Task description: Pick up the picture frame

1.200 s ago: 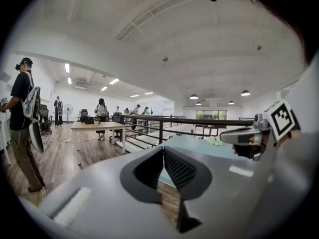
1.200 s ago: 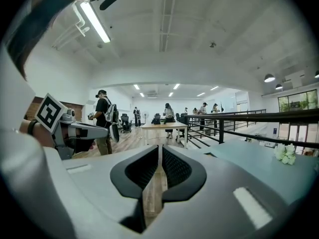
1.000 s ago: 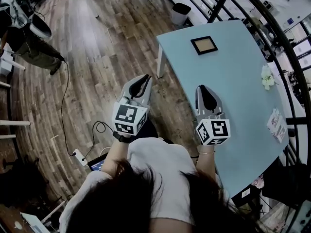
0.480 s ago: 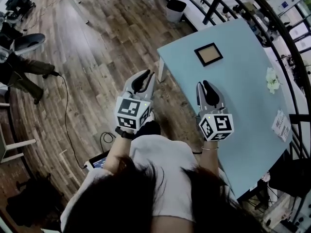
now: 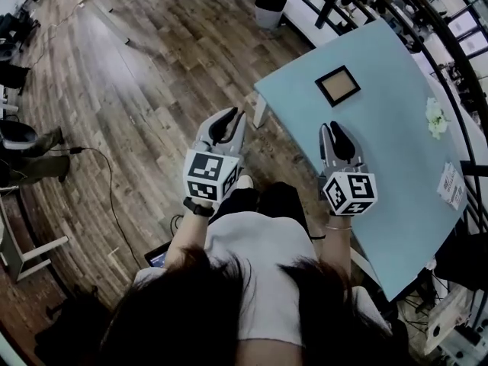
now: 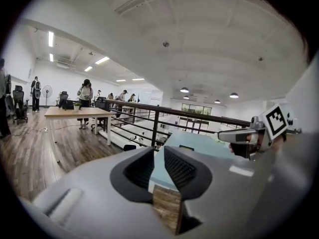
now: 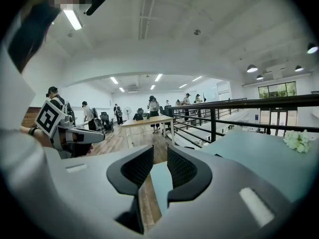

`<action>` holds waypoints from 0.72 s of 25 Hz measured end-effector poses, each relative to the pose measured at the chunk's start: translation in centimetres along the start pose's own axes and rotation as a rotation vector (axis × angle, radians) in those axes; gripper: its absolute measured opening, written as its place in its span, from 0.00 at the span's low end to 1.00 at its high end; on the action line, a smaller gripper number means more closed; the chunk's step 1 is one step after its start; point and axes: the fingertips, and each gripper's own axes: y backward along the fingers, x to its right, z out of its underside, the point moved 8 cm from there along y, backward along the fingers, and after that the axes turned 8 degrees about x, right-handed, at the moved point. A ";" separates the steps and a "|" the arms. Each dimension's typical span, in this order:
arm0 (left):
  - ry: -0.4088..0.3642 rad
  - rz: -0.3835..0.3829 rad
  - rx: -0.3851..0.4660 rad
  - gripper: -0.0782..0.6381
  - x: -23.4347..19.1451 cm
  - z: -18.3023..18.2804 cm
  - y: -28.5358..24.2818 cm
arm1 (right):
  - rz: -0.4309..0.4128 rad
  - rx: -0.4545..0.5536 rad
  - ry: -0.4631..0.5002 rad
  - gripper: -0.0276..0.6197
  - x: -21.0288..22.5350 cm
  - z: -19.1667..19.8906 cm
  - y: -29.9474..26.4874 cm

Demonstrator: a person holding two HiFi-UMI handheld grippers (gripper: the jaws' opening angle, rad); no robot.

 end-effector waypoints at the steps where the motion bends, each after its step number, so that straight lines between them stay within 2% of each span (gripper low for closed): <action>1: 0.003 0.002 -0.003 0.20 -0.3 0.1 -0.2 | 0.009 -0.005 -0.006 0.14 0.1 0.2 -0.2; 9: 0.037 0.030 -0.047 0.22 -2.3 1.1 -2.8 | 0.068 -0.030 -0.059 0.15 1.6 1.4 -2.2; 18: 0.018 0.119 -0.054 0.23 -4.0 -1.4 -11.3 | 0.144 -0.022 -0.083 0.15 5.8 0.4 -7.3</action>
